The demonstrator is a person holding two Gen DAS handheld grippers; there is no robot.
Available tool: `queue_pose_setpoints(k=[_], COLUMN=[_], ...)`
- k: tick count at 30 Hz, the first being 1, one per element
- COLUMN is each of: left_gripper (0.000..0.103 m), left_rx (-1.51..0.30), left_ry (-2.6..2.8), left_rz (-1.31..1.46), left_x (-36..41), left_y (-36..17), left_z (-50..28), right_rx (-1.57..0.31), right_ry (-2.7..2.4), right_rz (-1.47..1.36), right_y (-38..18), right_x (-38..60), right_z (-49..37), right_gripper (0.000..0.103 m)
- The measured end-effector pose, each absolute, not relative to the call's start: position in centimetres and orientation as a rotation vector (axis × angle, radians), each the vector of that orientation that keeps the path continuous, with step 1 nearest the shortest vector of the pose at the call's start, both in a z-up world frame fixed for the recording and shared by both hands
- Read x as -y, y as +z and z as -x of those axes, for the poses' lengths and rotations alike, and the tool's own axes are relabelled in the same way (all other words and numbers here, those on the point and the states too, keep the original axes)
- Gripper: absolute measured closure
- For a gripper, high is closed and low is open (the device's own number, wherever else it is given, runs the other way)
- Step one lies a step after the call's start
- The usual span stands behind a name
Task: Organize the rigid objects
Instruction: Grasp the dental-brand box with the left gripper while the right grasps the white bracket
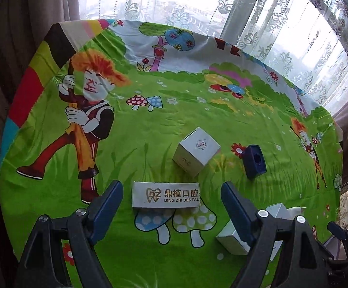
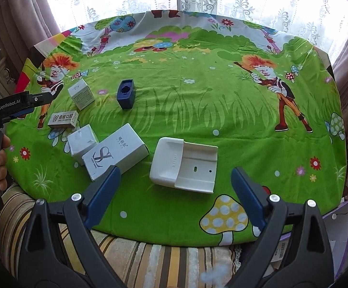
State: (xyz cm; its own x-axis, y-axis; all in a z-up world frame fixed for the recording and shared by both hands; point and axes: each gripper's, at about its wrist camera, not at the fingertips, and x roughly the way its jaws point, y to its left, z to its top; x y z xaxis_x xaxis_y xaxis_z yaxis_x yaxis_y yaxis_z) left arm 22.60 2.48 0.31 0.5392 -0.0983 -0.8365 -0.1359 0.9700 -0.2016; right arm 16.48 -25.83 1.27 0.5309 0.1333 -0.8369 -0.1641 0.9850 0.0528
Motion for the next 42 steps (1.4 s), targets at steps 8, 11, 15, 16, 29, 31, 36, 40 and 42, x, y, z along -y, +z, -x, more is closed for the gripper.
queue_pose_setpoints(k=[8, 11, 15, 16, 29, 31, 36, 40, 42], left_gripper=[0.018, 0.017, 0.017, 0.017, 0.020, 0.020, 0.020, 0.021, 0.021], left_rx=[-1.067, -1.076, -1.078, -1.081, -1.090, -1.088, -1.076, -1.045, -1.032], left_ry=[0.038, 0.042, 0.042, 0.046, 0.081, 0.080, 0.083, 0.084, 0.075], left_rz=[0.214, 0.219, 0.198, 0.183, 0.087, 0.087, 0.118, 0.125, 0.132], left_x=[-1.7, -1.7, -1.3, -1.2, -0.2, -0.2, -0.6, -0.6, -0.5], left_y=[-3.0, -3.6, -4.0, -4.1, -4.9, -4.9, -4.3, -3.0, -2.4], left_z=[-23.5, -23.8, -24.1, -24.1, -24.3, -24.1, -23.3, -22.3, -21.8], right_rx=[-1.038, -1.045, -1.056, -1.058, -1.105, -1.102, -1.094, -1.079, -1.071], right_ry=[0.189, 0.185, 0.189, 0.191, 0.196, 0.201, 0.203, 0.191, 0.190], right_rz=[0.048, 0.053, 0.041, 0.039, 0.038, 0.048, 0.062, 0.074, 0.078], right_y=[-1.1, -1.6, -2.1, -2.2, -3.7, -3.7, -3.5, -3.0, -2.7], right_x=[25.1, 24.9, 24.9, 24.9, 24.7, 24.6, 24.5, 24.6, 24.6], right_z=[-17.6, -18.0, -18.5, -18.5, -19.3, -19.1, -18.8, -18.3, -17.8], right_gripper=[0.009, 0.012, 0.015, 0.015, 0.053, 0.058, 0.064, 0.064, 0.064])
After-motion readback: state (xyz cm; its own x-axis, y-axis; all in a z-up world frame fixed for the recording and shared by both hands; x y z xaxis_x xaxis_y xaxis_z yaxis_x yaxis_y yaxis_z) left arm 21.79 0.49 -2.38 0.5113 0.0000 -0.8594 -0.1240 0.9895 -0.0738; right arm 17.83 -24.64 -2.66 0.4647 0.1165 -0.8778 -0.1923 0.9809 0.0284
